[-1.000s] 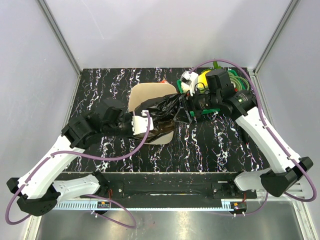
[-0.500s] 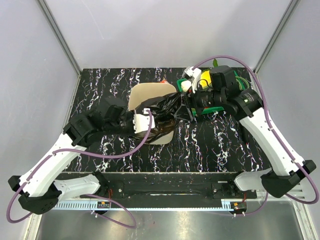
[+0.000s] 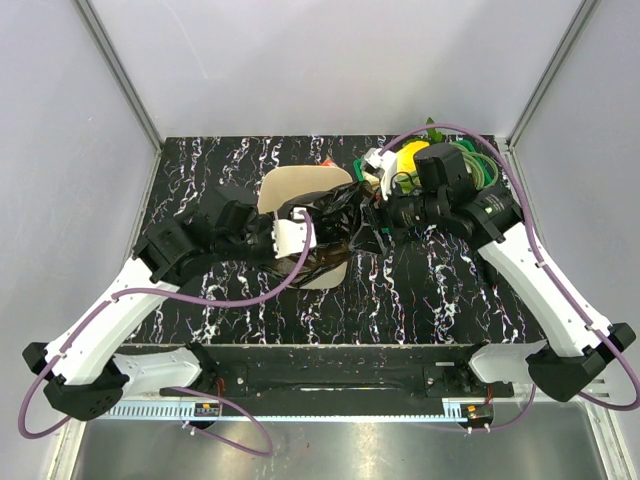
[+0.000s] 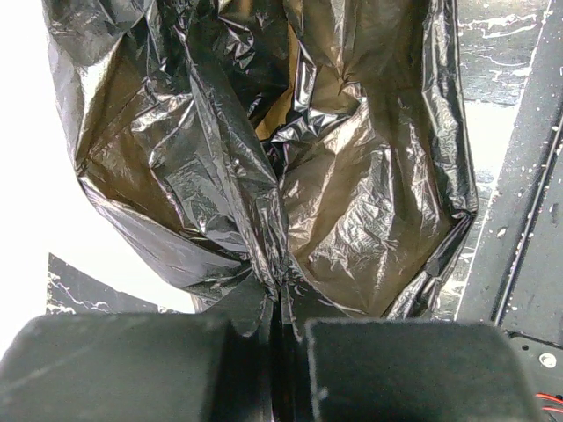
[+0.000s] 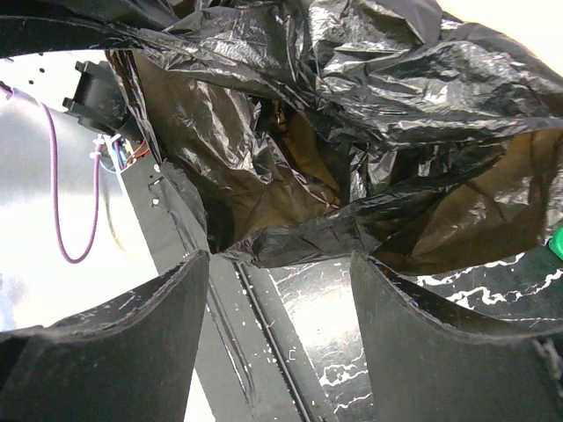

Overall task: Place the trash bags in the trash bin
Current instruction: Place the trash bag in the trash bin.

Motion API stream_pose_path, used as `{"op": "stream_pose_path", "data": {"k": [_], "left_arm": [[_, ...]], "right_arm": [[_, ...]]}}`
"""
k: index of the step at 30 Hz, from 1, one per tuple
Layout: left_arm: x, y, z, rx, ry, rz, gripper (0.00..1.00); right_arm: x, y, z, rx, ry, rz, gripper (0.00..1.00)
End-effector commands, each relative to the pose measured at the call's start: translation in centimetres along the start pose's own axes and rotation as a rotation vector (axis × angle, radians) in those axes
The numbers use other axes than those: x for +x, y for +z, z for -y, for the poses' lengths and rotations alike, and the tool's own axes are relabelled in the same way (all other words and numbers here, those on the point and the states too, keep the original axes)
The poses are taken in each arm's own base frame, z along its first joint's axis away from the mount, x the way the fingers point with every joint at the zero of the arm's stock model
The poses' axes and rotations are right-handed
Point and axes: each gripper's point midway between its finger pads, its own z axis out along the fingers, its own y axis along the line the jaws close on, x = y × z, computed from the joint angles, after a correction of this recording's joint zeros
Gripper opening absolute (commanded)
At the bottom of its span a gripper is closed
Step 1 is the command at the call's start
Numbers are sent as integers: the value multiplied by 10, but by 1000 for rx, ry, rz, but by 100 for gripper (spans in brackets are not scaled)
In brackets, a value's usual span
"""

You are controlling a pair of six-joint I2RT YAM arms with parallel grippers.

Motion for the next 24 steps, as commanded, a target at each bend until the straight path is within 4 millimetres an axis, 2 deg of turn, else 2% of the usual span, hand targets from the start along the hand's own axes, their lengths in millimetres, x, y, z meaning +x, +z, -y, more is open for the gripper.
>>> {"op": "stream_pose_path", "data": {"k": [1,9,13,16,17,19,24], "left_arm": [[-15,-6,-14,-48,-8,42,4],[-15,-5,-15,-49,-9,37,4],[-16,-7,-14,-50,-9,41,4],[-14,-7,-14,-53,-7,38,4],[-14,-8,-14,-54,-5,41,4],[-12,-9,-13,-59,-9,35,4],[-2,-12,-21,-115,-21,18,3]], "right_arm": [[-4,3,-10,-33,-32,15,71],[-2,18,-5,-15,-30,-5,71],[-5,24,8,49,-27,-12,66],[-6,26,15,84,-22,-10,51],[-6,27,17,90,-23,-14,43],[-4,27,17,89,-22,-16,32],[6,16,17,116,-63,-22,4]]}}
